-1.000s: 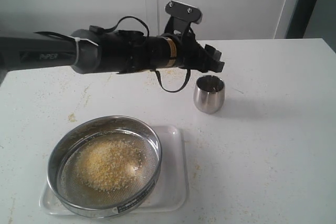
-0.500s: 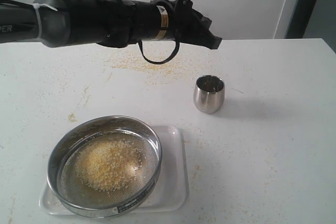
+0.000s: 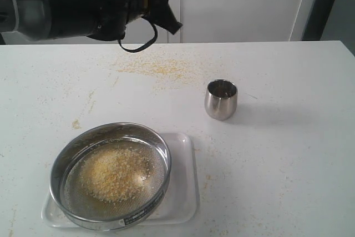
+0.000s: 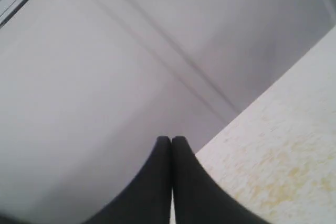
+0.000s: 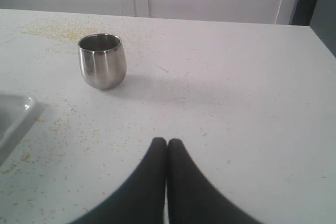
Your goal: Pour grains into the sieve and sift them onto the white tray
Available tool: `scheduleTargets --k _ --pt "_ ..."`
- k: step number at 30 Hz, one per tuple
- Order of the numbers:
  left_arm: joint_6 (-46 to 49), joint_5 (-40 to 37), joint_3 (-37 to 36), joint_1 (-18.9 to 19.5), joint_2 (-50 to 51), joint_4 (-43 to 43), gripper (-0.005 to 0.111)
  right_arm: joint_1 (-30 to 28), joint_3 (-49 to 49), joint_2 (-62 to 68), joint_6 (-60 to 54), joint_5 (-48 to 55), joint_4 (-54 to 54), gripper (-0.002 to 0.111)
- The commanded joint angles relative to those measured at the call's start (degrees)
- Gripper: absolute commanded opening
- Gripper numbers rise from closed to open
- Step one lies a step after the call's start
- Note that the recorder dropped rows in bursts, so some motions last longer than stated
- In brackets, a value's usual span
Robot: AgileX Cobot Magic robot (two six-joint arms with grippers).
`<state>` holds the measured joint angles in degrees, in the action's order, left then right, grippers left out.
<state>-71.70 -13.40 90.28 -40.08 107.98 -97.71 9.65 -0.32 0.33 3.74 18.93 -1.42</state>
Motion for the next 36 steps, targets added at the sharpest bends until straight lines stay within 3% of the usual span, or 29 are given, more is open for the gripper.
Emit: scheduleTargets --k 1,6,11,21,36 --pt "7.63 -11.49 -0.89 0.11 -2.33 13.76 0.0 -0.46 0.32 -0.33 -0.01 -0.56 -0.13 0.0" --pt "32.47 -13.04 -0.89 2.37 -4.8 44.43 0.0 -0.46 0.32 -0.33 -0.01 -0.56 -0.13 0.0" --pt "48.05 -22.35 -1.17 5.46 -7.72 60.43 0.0 -0.46 0.32 -0.33 -0.01 -0.56 -0.13 0.0" --pt "48.6 -24.28 -12.97 9.03 -20.14 64.33 0.0 -0.46 0.32 -0.33 -0.01 -0.56 -0.13 0.0" --pt "47.4 -23.77 -29.15 19.08 -32.61 70.4 0.0 -0.46 0.32 -0.33 -0.01 -0.56 -0.13 0.0"
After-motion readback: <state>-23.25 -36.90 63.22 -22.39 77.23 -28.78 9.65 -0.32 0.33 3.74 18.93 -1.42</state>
